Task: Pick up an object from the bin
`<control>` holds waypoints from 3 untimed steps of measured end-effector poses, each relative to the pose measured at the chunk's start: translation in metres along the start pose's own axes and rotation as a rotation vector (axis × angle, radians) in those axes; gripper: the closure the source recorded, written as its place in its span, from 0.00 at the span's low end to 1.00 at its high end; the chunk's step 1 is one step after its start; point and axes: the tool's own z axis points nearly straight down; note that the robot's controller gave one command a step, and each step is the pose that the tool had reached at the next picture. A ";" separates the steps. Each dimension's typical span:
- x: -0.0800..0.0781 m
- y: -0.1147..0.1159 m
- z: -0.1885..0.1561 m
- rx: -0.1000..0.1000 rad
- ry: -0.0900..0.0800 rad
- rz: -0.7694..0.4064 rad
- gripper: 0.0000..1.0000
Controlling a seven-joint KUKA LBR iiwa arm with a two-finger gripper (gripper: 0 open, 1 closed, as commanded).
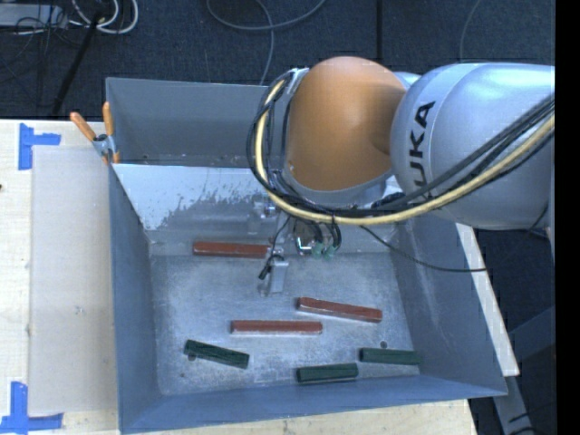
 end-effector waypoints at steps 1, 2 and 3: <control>0.033 -0.066 0.172 0.001 0.002 -0.159 0.00; 0.037 -0.069 0.135 -0.001 -0.011 -0.118 0.00; 0.039 -0.067 0.121 -0.002 -0.010 0.004 0.00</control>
Offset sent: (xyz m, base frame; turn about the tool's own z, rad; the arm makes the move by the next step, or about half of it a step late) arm -0.0318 -0.0649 -0.1660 -0.1604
